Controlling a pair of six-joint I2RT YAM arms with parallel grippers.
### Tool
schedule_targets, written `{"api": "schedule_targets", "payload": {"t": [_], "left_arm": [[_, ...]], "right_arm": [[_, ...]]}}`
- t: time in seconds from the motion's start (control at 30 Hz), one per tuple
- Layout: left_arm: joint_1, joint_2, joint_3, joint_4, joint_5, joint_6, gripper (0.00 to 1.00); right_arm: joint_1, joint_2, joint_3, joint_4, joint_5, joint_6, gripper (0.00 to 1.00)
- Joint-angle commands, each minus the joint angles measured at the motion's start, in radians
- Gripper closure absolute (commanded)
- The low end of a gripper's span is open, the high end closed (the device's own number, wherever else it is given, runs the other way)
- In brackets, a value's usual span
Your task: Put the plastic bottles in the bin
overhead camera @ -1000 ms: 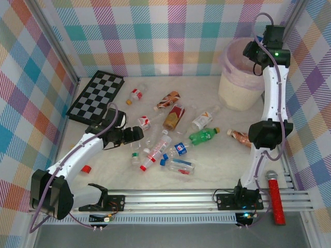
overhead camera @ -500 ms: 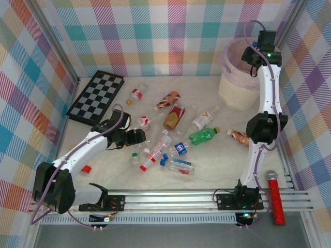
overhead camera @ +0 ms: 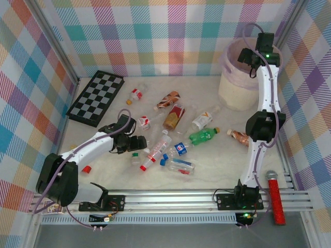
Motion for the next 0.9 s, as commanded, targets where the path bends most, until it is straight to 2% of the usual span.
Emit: {"api": "schedule_targets", "payload": {"t": [0.0,0.27,0.43,0.67,0.8,0.87], "left_arm": [[-0.015,0.02,-0.017,0.022,-0.033,0.002,0.14],[-0.019,0.069,-0.035,0.054,-0.059,0.002,0.21],[-0.02,0.103,-0.038,0.077,-0.088,0.0,0.32],[-0.033,0.101,0.011,0.031,-0.115,-0.011,0.55],[-0.034,0.058,0.076,-0.049,-0.116,0.038,0.57],[-0.034,0.035,0.126,-0.116,-0.121,0.073,0.57]], "right_arm": [[-0.014,-0.05,0.058,-0.021,-0.007,-0.02,0.01],[-0.012,-0.184,0.012,-0.074,-0.072,-0.022,0.01],[0.005,-0.314,-0.1,-0.097,-0.175,-0.007,0.01],[0.063,-0.556,-0.388,-0.121,-0.378,0.027,0.01],[0.188,-0.714,-0.644,-0.067,-0.41,0.052,0.02],[0.242,-0.778,-0.769,-0.013,-0.538,0.082,0.02]]}}
